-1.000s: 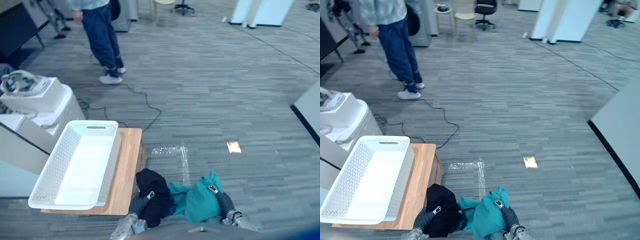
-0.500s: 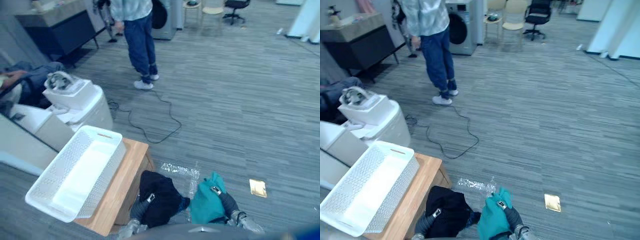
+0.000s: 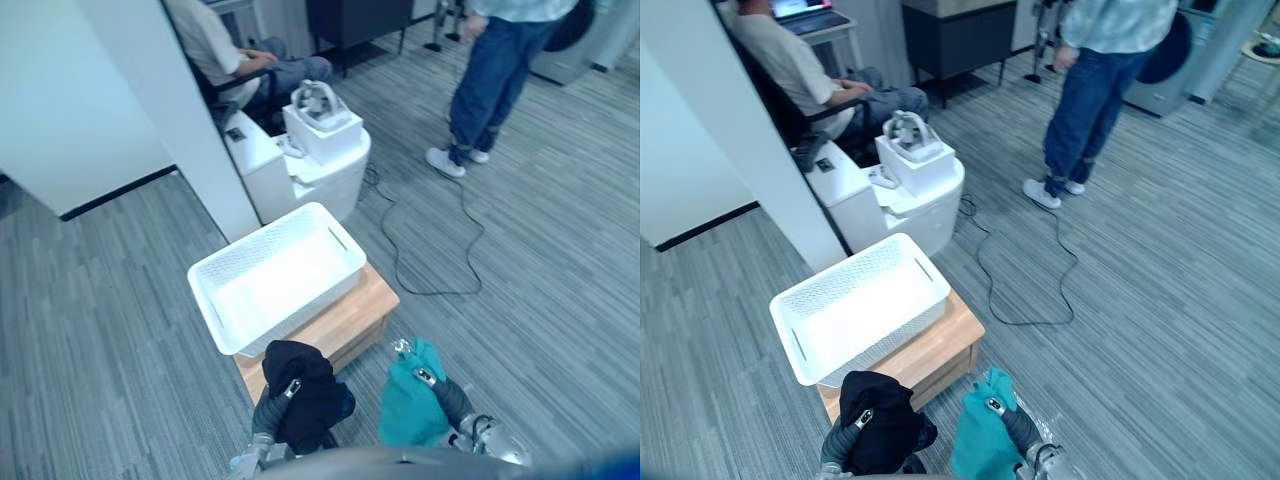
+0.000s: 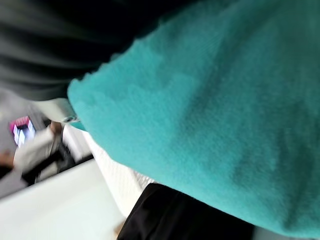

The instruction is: Tidy the bed and pick cloth on bed and put in laundry

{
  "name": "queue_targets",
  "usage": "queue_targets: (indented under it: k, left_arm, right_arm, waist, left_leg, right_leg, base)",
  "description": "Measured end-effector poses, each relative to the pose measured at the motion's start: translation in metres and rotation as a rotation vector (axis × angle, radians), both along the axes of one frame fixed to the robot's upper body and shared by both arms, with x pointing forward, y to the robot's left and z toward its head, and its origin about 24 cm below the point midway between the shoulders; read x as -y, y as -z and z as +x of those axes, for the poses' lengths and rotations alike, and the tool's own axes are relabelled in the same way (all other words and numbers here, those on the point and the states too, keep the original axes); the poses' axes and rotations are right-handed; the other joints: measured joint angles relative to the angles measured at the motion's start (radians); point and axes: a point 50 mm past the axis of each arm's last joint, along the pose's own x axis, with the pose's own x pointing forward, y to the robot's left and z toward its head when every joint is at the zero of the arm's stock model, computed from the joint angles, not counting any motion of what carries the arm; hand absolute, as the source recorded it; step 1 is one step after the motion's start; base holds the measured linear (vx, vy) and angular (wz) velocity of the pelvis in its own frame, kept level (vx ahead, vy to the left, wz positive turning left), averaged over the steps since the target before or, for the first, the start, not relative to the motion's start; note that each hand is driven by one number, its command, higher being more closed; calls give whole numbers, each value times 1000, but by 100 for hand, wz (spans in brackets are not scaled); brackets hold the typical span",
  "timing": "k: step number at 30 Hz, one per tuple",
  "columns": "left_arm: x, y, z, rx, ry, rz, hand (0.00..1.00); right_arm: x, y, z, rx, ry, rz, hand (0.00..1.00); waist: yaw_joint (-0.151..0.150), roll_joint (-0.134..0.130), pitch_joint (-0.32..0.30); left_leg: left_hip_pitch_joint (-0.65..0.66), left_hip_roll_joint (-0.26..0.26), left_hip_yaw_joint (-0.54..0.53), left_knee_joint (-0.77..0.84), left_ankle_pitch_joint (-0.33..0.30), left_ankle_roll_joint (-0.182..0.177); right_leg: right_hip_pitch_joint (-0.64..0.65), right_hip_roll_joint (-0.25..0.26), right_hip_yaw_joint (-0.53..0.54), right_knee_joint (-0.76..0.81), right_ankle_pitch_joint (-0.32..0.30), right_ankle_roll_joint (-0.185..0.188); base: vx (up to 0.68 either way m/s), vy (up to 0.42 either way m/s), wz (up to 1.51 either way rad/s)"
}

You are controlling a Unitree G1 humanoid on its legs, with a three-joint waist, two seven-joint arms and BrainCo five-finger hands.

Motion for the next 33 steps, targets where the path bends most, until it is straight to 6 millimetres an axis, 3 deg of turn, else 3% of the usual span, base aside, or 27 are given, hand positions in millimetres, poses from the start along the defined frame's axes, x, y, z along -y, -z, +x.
queue_targets:
  k: [1, 3, 6, 7, 8, 9, 10, 12, 13, 17, 19, 21, 24, 25, 31, 33]
  left_arm:
    - [-4, 0, 0, -10, 4, 15, 100]
    - [-5, 1, 4, -22, 31, 36, 100]
    - [-6, 2, 8, -32, 39, 52, 100]
    - [-8, 1, 9, -28, 45, 59, 100]
    - [-18, -3, 12, -2, 65, 89, 100]
    - [-22, -2, 13, -14, 67, 105, 100]
    - [-18, 1, 6, -34, 64, 95, 100]
    - [-12, 3, -4, -58, 47, 70, 100]
    - [-12, 3, -8, -60, 37, 63, 100]
    - [-11, 3, -8, -47, 19, 37, 100]
    - [-9, 1, -3, -38, 36, 25, 100]
    - [-3, -2, 3, -27, 68, 11, 100]
    - [0, -3, 5, -37, 100, 4, 100]
    - [0, -3, 4, -49, 108, 4, 100]
    - [-6, 0, 2, -65, 156, 47, 100]
    - [-7, 2, 3, -68, 171, 50, 100]
  right_arm:
    - [-6, -2, 0, 16, -10, 15, 100]
    - [-9, -6, -1, 45, -14, 25, 100]
    - [-13, -5, -8, 40, 14, 30, 100]
    - [-14, -5, -8, 37, 26, 35, 100]
    - [-18, -6, -7, 37, 58, 55, 100]
    - [-16, -5, -6, 32, 71, 50, 100]
    - [-12, -8, -2, 50, 69, 36, 100]
    - [-6, -14, 10, 98, 82, 26, 100]
    - [-5, -17, 16, 122, 90, 29, 100]
    - [-3, -29, 24, 212, 161, 32, 100]
    - [-1, -36, 29, 287, 221, -3, 100]
    - [2, -57, 43, 413, 292, -55, 100]
    - [3, -109, 77, 679, 343, -95, 100]
    - [4, -138, 97, 791, 364, -92, 100]
    - [24, -216, 168, 958, 376, -215, 100]
    - [23, -228, 180, 964, 363, -235, 100]
  waist:
    - [-12, -11, -1]
    - [-23, -13, 0]
    - [-41, -19, 0]
    - [-39, -30, -2]
    - [-31, -85, -6]
    - [-22, -87, 0]
    - [-9, -53, -12]
    - [-8, -17, -19]
    - [-12, -10, -19]
    - [-6, -17, -20]
    - [-7, -33, -16]
    - [-6, -32, -23]
    - [-4, -38, -33]
    - [-1, -41, -35]
    - [0, -43, -36]
    - [8, -42, -36]
  left_leg:
    - [7, 0, -70, -18, 3, -4]
    - [8, 6, -173, -19, 9, -11]
    - [9, -1, -377, -36, 36, -44]
    - [10, -13, -408, -43, 44, -52]
    - [15, -56, -459, -61, 58, -72]
    - [34, -60, -495, -77, 68, -87]
    - [41, -34, -504, -109, 81, -104]
    - [40, -4, -504, -141, 98, -121]
    - [39, 13, -505, -157, 109, -133]
    - [36, 30, -469, -182, 134, -146]
    - [24, 29, -339, -177, 140, -127]
    - [-26, 27, -227, -97, 112, -109]
    - [-12, -16, -230, -170, 149, -97]
    - [16, -33, -234, -232, 184, -95]
    - [21, -47, -287, -255, 213, -92]
    - [19, -46, -293, -261, 222, -93]
  right_leg:
    - [-55, 37, 117, 60, -85, -2]
    - [-118, 97, 223, 48, -132, -30]
    - [-183, 209, 484, -125, -122, -16]
    - [-187, 215, 532, -177, -106, -2]
    - [-198, 197, 628, -277, -26, 4]
    - [-173, 189, 610, -272, -53, 4]
    - [-154, 209, 576, -308, -49, -5]
    - [-135, 237, 545, -356, -36, -23]
    - [-114, 253, 522, -387, -26, -32]
    - [-67, 267, 463, -445, -12, -41]
    - [-53, 247, 425, -458, -11, -39]
    - [-53, 220, 398, -460, -14, -25]
    - [-51, 197, 386, -469, -7, -3]
    - [-50, 192, 386, -481, 1, 7]
    - [-23, 190, 386, -491, 27, 14]
    - [-22, 192, 385, -491, 27, 14]
  base:
    - [291, -176, 175]
    - [232, -184, 163]
    - [91, -183, 191]
    - [68, -247, 172]
    - [88, -309, 132]
    - [89, -348, 115]
    - [64, -264, 59]
    - [53, -165, 34]
    - [65, -145, 39]
    - [74, -78, 43]
    - [49, 25, 47]
    - [60, 84, 44]
    - [74, 117, 30]
    - [80, 106, 16]
    - [-7, 49, 25]
    - [-102, 0, 13]
